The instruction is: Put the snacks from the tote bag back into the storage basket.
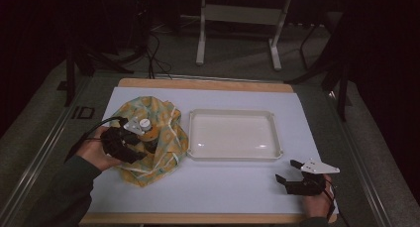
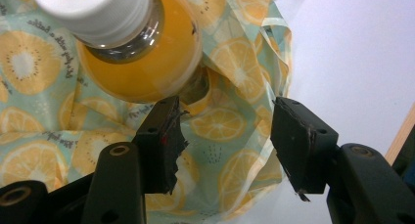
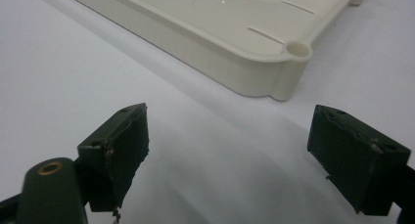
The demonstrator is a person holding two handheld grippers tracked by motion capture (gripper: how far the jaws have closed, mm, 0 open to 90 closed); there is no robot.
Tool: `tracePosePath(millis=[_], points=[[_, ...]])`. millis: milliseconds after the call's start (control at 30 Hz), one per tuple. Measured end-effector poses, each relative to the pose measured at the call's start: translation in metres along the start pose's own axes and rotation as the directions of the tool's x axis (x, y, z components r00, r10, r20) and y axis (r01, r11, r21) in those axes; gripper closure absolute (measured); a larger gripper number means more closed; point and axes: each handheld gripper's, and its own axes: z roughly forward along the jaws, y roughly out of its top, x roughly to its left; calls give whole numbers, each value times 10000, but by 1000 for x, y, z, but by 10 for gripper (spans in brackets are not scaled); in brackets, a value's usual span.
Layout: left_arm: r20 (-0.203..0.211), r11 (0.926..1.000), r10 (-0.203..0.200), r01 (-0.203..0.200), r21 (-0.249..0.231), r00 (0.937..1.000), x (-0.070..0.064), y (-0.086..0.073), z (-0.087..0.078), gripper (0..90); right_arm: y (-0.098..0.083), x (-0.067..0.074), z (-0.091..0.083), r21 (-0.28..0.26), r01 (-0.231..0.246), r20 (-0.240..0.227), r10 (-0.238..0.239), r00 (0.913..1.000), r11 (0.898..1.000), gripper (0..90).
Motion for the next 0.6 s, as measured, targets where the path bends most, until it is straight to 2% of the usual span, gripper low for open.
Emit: tracePosePath(millis=[133, 600], points=[[22, 9999, -49, 49, 112, 10000, 3, 0, -1, 454, 0, 0, 0, -2, 13, -1, -13, 10000, 10000, 150], [-172, 9995, -329, 328, -45, 9993, 11, 2, -8, 449, 0, 0, 0, 5, 7, -8, -7, 10000, 10000, 150]])
